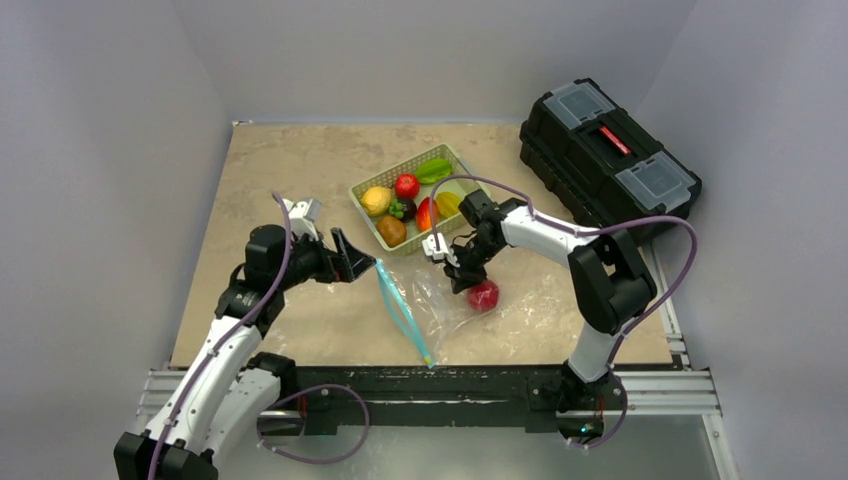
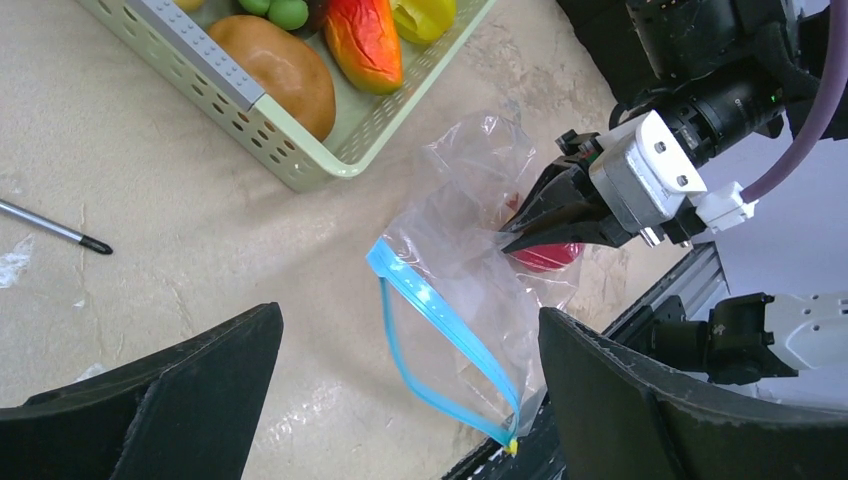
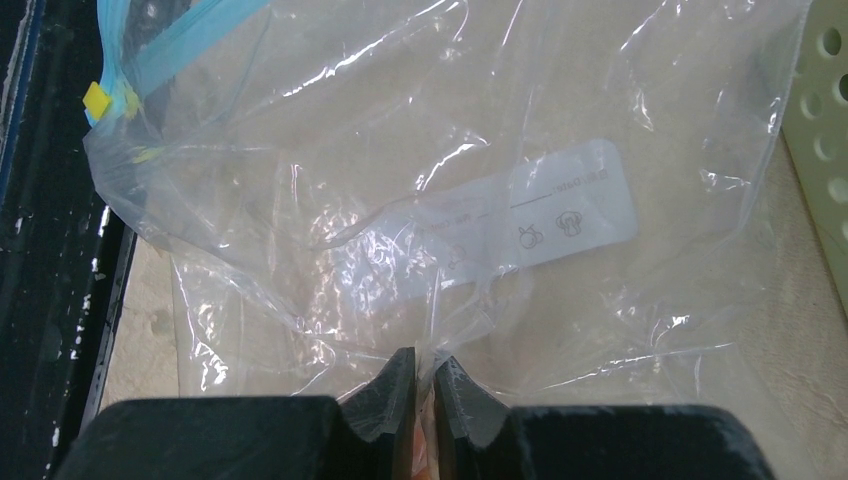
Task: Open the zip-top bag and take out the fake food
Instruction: Place the fake fruit in the bin.
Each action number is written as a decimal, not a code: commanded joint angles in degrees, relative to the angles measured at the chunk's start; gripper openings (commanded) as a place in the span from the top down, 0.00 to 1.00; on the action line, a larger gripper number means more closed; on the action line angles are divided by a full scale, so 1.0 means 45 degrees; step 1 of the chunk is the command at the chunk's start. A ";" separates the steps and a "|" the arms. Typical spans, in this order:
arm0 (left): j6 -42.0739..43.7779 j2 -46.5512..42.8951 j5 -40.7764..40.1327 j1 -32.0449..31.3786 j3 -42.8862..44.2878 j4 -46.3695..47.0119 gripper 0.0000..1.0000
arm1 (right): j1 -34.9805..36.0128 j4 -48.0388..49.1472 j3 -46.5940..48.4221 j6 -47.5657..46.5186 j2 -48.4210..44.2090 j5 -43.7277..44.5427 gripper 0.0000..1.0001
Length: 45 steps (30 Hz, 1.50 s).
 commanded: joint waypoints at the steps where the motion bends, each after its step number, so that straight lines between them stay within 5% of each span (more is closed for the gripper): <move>1: -0.0251 -0.0484 0.0520 0.0040 -0.0232 -0.0008 0.01 | -0.0072 -0.0197 -0.0095 -0.0337 -0.0649 0.0049 0.89; 45: -0.1064 -0.3705 0.1207 -0.0629 -0.1338 -0.1686 0.00 | -0.0093 -0.0227 -0.0393 -0.0615 -0.0614 0.0460 0.82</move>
